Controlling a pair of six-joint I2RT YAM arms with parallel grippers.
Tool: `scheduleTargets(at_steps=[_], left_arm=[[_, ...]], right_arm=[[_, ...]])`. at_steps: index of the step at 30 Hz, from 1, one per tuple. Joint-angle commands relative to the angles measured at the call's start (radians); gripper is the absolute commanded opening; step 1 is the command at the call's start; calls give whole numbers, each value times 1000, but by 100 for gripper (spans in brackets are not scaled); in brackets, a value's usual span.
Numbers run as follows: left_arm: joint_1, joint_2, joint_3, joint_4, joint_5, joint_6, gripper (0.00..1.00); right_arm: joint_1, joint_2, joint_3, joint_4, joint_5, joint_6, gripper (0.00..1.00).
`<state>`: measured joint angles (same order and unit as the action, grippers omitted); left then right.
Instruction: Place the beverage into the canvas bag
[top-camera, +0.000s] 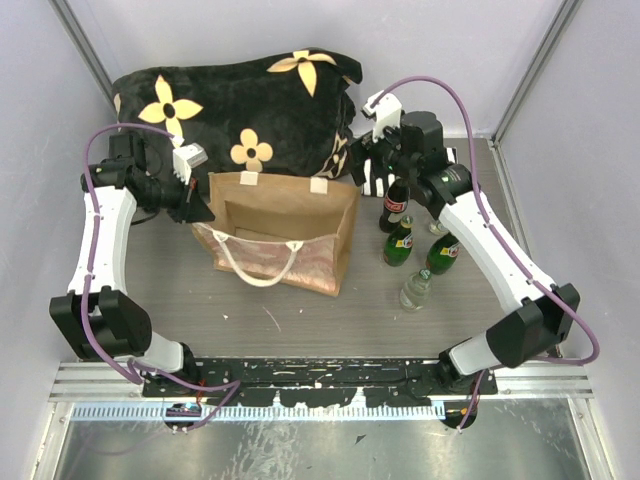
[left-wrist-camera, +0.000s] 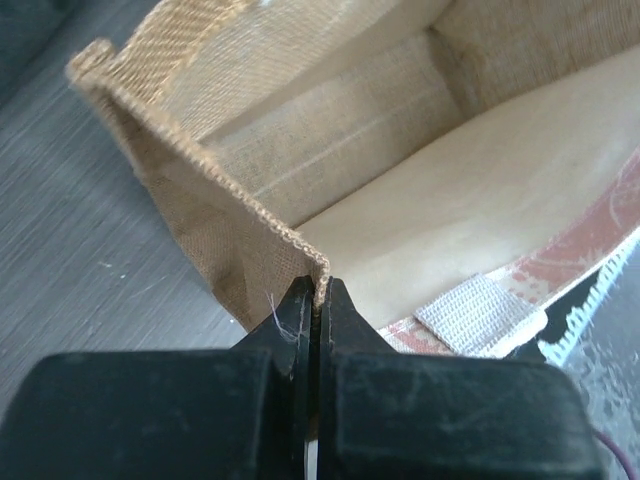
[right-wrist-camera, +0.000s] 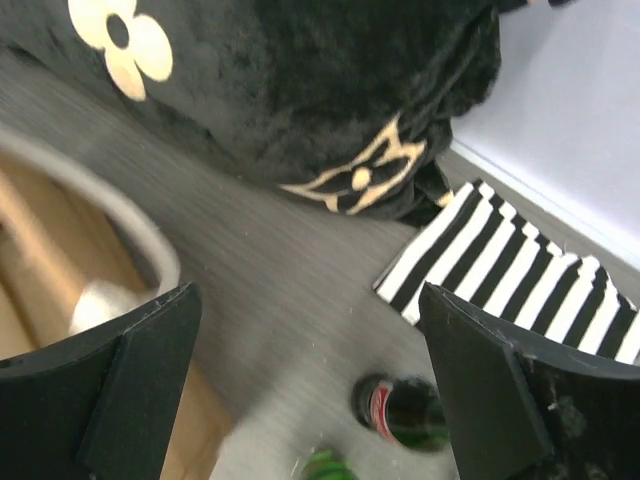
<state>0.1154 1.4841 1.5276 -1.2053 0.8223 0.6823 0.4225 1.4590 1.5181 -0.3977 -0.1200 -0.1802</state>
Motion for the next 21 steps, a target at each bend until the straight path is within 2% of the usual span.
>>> scheduleTargets(at_steps=[1,5,12,21], left_arm=[[-6,-2,52,-188,129,233,0],[-13,-1,46,-170,106,289,0],[-35,67,100,-101,73,310,0],[-78,195,242,-58,45,276,0]], right_arm=[[16,72,106,106,-101,-36,95],[59,139,172,108,-202,-36,95],[156,193,265,-2,-309,-27,93],[254,147,215,-71,-346,40,92]])
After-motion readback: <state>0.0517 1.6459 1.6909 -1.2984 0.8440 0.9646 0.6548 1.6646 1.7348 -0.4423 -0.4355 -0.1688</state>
